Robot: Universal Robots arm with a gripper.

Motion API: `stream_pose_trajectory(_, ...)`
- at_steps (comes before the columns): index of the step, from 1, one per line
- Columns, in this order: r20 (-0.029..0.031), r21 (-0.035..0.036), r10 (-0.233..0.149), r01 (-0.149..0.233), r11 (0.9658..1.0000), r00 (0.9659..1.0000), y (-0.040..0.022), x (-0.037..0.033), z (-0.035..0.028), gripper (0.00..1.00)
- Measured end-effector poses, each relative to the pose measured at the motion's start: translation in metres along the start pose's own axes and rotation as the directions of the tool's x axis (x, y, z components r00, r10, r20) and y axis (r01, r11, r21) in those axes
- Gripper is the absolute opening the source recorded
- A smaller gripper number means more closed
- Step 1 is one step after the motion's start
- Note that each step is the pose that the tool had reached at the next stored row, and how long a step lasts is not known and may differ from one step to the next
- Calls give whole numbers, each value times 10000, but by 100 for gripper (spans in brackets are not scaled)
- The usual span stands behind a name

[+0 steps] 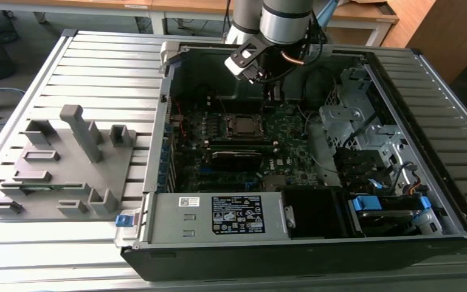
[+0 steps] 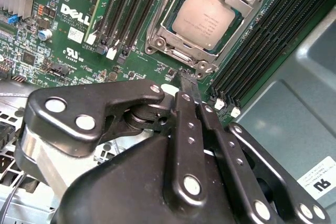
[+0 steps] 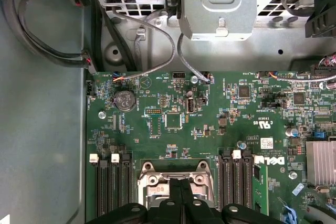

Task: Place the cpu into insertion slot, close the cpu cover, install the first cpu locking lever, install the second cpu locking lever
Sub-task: 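Close the cpu cover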

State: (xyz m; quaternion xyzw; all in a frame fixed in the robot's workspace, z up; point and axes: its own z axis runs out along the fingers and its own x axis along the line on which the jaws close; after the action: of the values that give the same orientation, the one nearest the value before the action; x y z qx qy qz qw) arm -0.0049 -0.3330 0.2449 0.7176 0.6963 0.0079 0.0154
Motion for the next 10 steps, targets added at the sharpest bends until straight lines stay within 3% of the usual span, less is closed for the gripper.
stream_pose_trajectory(8,2,63,-1,1,10000,10000,0,0,0,10)
stream_pose_trajectory(10,2,110,-3,2,9999,10000,1,0,1,10)
